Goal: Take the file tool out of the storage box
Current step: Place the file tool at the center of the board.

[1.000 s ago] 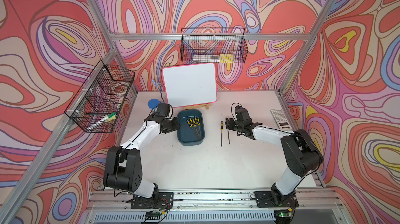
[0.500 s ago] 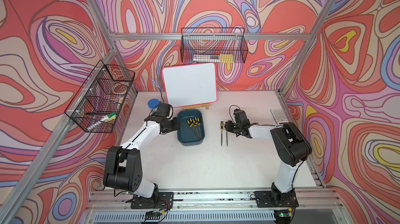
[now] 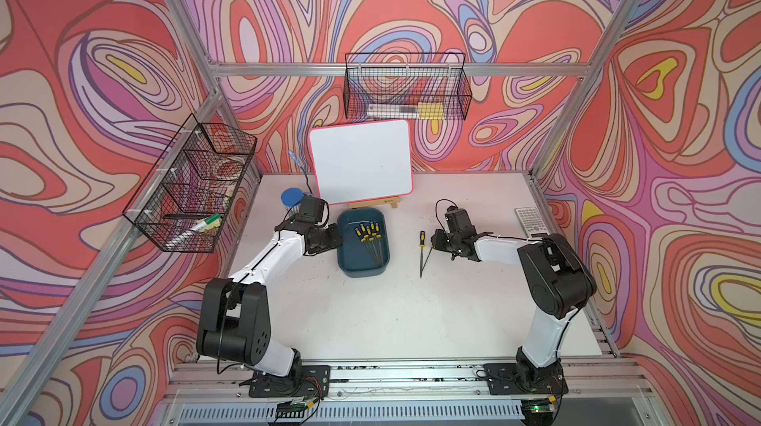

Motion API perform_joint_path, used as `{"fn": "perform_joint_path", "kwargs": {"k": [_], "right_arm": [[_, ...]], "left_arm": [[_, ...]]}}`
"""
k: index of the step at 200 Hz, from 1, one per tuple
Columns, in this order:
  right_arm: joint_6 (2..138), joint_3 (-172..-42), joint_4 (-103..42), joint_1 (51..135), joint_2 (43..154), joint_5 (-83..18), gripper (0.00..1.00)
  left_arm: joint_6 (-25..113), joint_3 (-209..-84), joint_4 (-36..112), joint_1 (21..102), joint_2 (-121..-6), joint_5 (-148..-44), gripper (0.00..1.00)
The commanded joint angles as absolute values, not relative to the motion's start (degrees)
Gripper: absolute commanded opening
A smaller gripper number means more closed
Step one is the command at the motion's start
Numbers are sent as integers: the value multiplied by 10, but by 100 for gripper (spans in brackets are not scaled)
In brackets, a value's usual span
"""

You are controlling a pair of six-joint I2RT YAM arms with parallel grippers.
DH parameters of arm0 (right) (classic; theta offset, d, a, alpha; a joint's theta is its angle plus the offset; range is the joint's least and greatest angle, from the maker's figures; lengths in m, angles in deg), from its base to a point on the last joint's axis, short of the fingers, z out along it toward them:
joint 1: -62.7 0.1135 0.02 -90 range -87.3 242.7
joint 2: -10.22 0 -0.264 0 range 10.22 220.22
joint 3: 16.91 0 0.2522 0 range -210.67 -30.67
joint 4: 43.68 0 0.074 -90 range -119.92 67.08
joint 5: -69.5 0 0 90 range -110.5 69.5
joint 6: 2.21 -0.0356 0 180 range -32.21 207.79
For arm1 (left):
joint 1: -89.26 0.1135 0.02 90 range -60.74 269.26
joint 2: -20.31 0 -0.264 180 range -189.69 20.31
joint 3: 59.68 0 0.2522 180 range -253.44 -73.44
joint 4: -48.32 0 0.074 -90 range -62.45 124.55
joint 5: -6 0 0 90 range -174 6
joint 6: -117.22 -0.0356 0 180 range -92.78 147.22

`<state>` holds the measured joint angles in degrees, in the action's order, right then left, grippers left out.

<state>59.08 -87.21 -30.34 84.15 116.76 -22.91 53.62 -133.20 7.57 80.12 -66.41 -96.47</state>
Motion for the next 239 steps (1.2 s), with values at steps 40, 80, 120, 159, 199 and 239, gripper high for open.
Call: {"fn": "perform_joint_path", "kwargs": {"k": [40, 80, 120, 159, 199, 239], "right_arm": [[603, -890, -281, 839, 1172, -216, 9], [597, -874, -281, 834, 1181, -216, 6], [609, -861, -283, 829, 1181, -224, 12], [616, -865, -306, 828, 1151, -246, 33], [621, -893, -294, 828, 1120, -247, 35], [614, -932, -253, 829, 1136, -241, 37]], "left_arm": [[519, -1350, 64, 799, -667, -960, 44], [518, -1349, 65, 799, -670, -961, 45], [518, -1344, 67, 799, -670, -961, 45], [517, -1345, 68, 799, -674, -962, 45], [522, -1343, 72, 798, -679, -969, 45], [524, -1339, 78, 798, -677, -969, 45]]}}
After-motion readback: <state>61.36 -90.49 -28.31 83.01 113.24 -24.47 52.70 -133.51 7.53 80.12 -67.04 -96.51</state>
